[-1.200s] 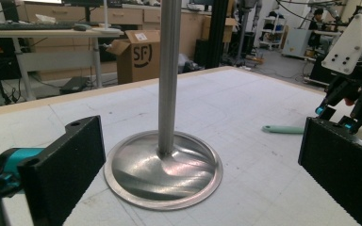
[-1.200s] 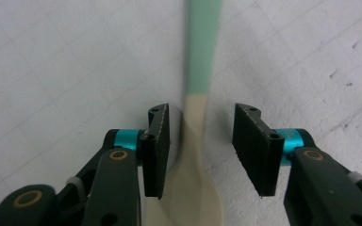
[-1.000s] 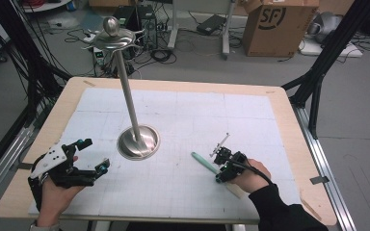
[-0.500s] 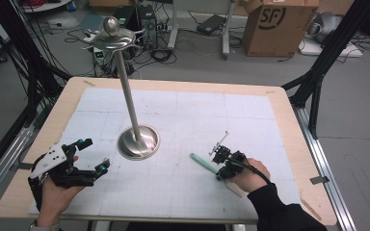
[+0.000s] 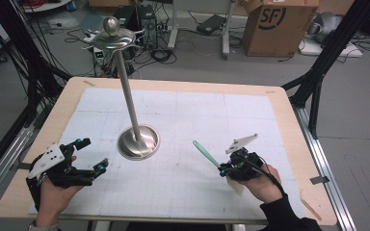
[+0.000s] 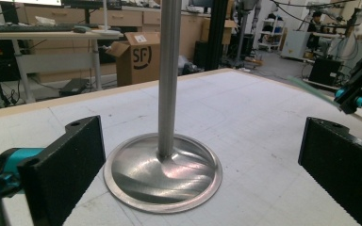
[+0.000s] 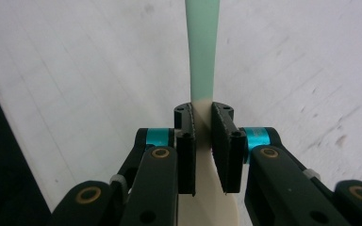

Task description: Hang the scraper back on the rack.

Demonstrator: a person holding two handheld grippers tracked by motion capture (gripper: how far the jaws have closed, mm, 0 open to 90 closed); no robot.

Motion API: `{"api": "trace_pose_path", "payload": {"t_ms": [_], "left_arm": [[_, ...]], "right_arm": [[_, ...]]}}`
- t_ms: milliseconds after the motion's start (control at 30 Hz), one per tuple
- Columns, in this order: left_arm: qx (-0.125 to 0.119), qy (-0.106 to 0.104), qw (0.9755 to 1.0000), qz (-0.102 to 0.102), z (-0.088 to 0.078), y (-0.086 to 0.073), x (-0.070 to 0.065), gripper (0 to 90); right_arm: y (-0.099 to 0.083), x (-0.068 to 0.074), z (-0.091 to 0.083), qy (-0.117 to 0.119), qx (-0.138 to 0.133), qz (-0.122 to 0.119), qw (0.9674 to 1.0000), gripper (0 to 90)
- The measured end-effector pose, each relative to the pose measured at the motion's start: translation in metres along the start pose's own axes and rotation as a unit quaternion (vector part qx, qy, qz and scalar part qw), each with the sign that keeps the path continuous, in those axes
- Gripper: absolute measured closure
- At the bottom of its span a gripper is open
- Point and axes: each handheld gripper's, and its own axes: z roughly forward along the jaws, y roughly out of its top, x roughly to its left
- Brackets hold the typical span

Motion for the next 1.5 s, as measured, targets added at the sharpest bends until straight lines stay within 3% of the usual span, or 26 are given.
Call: {"api": "trace_pose_path", "payload": {"t_ms": [133, 300, 467, 633, 800, 1133, 1367, 1500], "left_arm": [[0.001, -0.001, 1.0000, 0.000, 0.001, 0.000, -0.001, 1.7], [0.001, -0.001, 1.0000, 0.002, 0.001, 0.000, -0.002, 1.7], [0.002, -0.001, 1.0000, 0.002, 0.001, 0.000, -0.003, 1.7], [0.004, -0.001, 1.0000, 0.002, 0.001, -0.001, -0.003, 1.7], [0.002, 0.000, 1.0000, 0.003, -0.002, 0.000, -0.004, 1.7], [0.004, 0.007, 1.0000, 0.001, -0.006, -0.001, -0.003, 1.7], [0.007, 0.007, 0.9999, 0.004, -0.008, -0.001, -0.003, 1.7], [0.005, 0.008, 1.0000, 0.004, -0.009, -0.001, -0.003, 1.7]], "right_arm": [[-0.004, 0.001, -0.012, 0.002, -0.063, -0.005, 0.9980, 80.6], [-0.011, 0.003, -0.022, 0.011, -0.139, -0.012, 0.9901, 80.5], [-0.017, 0.005, -0.029, 0.021, -0.211, -0.015, 0.9771, 80.5], [-0.021, 0.006, -0.032, 0.035, -0.275, -0.014, 0.9607, 80.5], [-0.022, 0.005, -0.032, 0.048, -0.312, -0.009, 0.9490, 80.4], [-0.013, 0.001, -0.034, 0.077, -0.356, 0.005, 0.9312, 80.3], [0.002, 0.004, -0.032, 0.082, -0.372, -0.006, 0.9245, 80.2], [0.013, 0.005, -0.031, 0.086, -0.371, -0.010, 0.9244, 80.2]]}}
